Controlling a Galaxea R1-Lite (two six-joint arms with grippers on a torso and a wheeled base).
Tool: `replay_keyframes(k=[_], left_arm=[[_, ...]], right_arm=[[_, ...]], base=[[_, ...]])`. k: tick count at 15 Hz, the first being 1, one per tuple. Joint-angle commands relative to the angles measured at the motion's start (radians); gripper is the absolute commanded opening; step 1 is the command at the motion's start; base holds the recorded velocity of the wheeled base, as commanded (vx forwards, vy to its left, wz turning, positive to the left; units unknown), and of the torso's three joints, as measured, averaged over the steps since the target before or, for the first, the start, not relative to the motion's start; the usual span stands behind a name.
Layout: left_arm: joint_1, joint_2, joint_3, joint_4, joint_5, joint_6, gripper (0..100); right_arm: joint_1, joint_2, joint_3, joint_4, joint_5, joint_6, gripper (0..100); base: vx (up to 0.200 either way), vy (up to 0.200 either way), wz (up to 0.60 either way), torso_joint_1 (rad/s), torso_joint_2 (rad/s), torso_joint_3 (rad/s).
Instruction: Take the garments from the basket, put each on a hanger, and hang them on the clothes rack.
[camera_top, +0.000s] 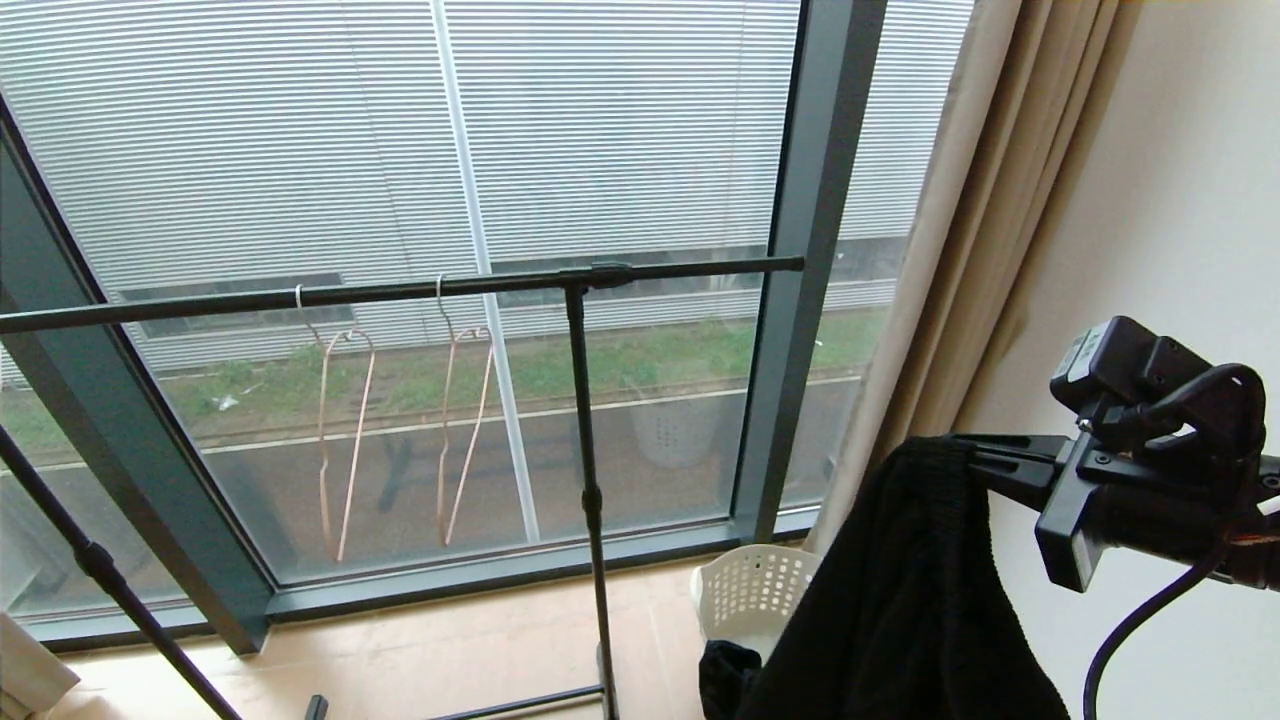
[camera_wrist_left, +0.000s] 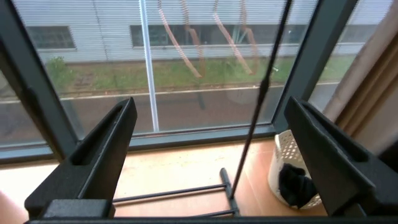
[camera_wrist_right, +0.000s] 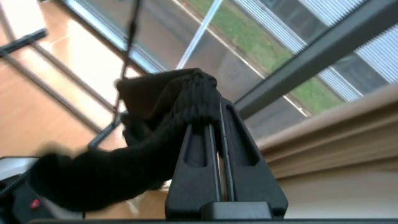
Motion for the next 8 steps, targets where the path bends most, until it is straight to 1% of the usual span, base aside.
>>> replay_keyframes(k=[1,8], left_arm=[[0.0,0.001,0.0,0.0,0.001,-0.001,100],[0.0,0.001,0.0,0.0,0.001,-0.001,100]], right_arm=[[0.001,0.001,0.0,-0.001,0.001,0.0,0],[0.001,0.001,0.002,-0.001,0.001,0.0,0]], base=[[0.0,0.2,0.0,0.017,0.01,0.007],[0.0,0.2,0.0,0.004,0.0,0.003]])
